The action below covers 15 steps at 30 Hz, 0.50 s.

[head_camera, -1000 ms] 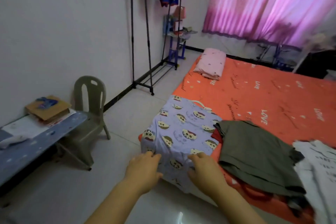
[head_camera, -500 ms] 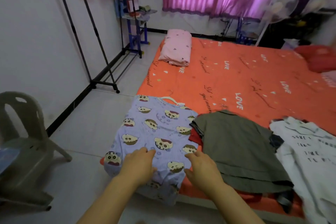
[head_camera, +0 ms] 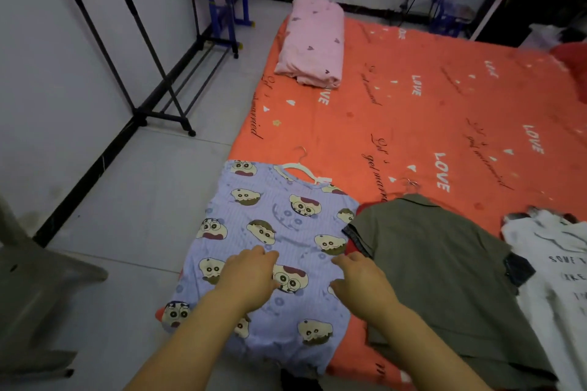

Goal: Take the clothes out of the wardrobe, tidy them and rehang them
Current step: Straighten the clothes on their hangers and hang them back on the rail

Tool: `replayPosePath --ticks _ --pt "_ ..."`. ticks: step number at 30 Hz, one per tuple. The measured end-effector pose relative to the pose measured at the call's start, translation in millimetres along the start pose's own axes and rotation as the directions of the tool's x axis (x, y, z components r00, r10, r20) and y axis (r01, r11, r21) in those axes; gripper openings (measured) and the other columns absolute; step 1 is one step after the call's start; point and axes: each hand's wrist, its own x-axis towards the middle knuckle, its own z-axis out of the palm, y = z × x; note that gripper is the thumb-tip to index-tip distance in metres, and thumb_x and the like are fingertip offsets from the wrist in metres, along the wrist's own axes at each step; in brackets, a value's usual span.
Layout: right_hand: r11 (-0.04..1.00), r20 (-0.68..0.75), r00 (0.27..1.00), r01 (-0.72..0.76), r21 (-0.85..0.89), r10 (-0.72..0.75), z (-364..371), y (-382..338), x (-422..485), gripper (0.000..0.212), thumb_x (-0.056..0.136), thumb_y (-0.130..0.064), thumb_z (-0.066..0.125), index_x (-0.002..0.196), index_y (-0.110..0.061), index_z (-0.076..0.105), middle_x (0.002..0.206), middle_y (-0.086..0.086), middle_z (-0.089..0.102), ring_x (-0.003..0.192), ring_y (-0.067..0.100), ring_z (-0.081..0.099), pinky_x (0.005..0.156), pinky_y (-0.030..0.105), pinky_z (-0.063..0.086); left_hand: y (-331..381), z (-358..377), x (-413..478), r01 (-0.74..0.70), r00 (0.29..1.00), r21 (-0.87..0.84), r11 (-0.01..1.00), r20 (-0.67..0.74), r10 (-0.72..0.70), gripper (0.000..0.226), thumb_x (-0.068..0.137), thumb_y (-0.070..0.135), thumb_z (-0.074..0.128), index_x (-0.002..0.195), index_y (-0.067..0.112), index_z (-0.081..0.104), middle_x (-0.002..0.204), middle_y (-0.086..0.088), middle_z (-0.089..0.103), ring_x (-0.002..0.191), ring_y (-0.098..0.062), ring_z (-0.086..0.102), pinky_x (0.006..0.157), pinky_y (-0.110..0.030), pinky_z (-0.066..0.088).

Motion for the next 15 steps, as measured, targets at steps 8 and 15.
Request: replayPosePath --ticks 8,15 --pt "0.997 0.110 0.991 0.073 0.031 -0.076 -17.5 22.1 149.2 0.046 0.094 -0.031 0.049 0.137 -0.017 0.043 0.133 0.009 0.047 0.118 0.025 0.048 0.092 0.031 0.043 -17.6 -21.0 105.0 0.072 0.997 -0.066 0.995 0.028 -0.070 0.053 0.094 0.039 0.048 0.141 0.020 0.032 0.139 -0.005 0.040 0.122 -0.023 0.043 0.096 -0.035 0.039" --pt "0.996 0.159 0.985 0.060 0.068 -0.070 -5.1 40.4 301.1 0.039 0.093 -0.024 0.051 0.130 -0.012 0.050 0.127 0.015 0.049 0.116 0.031 0.049 0.092 0.037 0.046 -36.6 -16.1 206.9 0.134 0.991 -0.139 0.981 0.023 -0.132 0.053 0.096 0.036 0.042 0.144 0.021 0.027 0.134 -0.001 0.043 0.118 -0.020 0.045 0.094 -0.033 0.039"
